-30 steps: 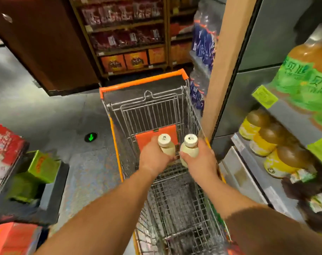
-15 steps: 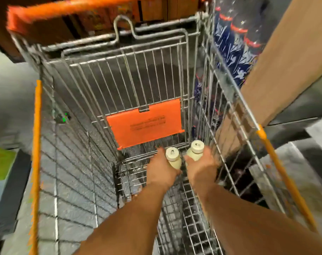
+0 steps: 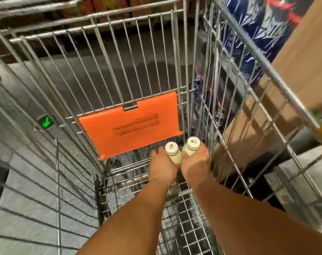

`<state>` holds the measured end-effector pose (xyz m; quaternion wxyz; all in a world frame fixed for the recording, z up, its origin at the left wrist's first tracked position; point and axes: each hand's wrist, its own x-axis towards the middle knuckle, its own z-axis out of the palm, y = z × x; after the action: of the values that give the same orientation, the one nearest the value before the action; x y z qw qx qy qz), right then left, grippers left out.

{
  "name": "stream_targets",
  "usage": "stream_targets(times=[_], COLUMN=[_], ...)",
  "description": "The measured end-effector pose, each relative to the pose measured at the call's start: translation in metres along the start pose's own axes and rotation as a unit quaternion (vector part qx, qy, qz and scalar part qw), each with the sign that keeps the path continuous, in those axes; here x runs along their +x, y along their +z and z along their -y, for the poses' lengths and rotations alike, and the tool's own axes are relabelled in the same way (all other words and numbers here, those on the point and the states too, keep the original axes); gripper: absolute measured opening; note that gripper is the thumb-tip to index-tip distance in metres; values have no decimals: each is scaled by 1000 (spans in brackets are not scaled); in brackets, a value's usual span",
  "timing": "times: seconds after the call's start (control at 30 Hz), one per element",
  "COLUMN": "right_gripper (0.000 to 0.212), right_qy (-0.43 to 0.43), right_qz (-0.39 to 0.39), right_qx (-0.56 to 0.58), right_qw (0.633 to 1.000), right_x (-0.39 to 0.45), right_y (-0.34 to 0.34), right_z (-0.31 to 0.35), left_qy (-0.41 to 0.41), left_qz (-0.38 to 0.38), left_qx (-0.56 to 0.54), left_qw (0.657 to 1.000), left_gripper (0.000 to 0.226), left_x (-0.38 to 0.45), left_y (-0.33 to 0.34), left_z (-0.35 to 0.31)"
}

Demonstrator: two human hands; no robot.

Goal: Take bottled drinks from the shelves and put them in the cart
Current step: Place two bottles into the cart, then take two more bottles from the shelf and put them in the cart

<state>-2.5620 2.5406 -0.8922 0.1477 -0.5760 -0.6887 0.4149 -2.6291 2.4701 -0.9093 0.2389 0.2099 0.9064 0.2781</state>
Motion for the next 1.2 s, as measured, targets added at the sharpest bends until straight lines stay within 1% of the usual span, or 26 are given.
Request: stream_targets(times=[0.07, 0.13, 0.2, 0.27, 0.33, 0.4, 0.47, 0.5, 0.6, 0.67, 0.77, 0.87, 0.93, 1.03, 1.1, 1.2], right_gripper=[62, 65, 63, 55, 51, 48, 45, 44, 39, 42, 39, 39, 42, 47, 50, 53], right_qy=[15, 22, 19, 16, 12, -6, -35, -51, -89, -92, -105, -110, -120, -127, -124, -115], right_qz=[1, 7, 4, 3, 15, 27, 27, 19, -22, -54, -125, -208, -256, -302, -317, -340], right_qx=[2, 0, -15, -33, -56, -84, -90, -91, -88, -74, -50, -39, -23, -31, -47, -69], right_qw=[1000, 1000, 1000, 999, 998, 996, 995, 994, 992, 992, 985, 971, 959, 944, 939, 931], right_x=[-3, -8, -17, -34, -53, -77, -106, -122, -170, -214, -293, -379, -435, -509, -552, -612], right_y=[-1, -6, -15, -29, -49, -74, -102, -118, -166, -202, -260, -325, -373, -440, -478, -524], right_z=[5, 9, 14, 24, 41, 64, 95, 112, 166, 204, 253, 298, 323, 348, 358, 360], left_qy=[-1, 2, 3, 7, 25, 37, 52, 67, 118, 151, 226, 307, 342, 392, 425, 480], left_qz=[15, 19, 19, 16, 8, 1, -3, -4, -20, -34, -65, -86, -93, -107, -111, -110], left_qx=[9, -25, -46, -29, 16, 63, 78, 82, 102, 129, 155, 152, 159, 161, 155, 170], left_qw=[1000, 999, 999, 999, 1000, 997, 996, 994, 988, 979, 959, 936, 922, 900, 885, 854], left_gripper=[64, 72, 76, 73, 68, 68, 69, 66, 60, 66, 70, 65, 63, 57, 58, 64], left_x=[-1, -8, -17, -29, -44, -61, -82, -94, -135, -173, -241, -315, -366, -441, -489, -558], left_y=[-1, -6, -17, -35, -63, -100, -146, -169, -236, -282, -355, -430, -475, -527, -551, -572], left_z=[1, 0, -5, -11, -24, -41, -66, -79, -118, -140, -170, -199, -224, -260, -282, -307])
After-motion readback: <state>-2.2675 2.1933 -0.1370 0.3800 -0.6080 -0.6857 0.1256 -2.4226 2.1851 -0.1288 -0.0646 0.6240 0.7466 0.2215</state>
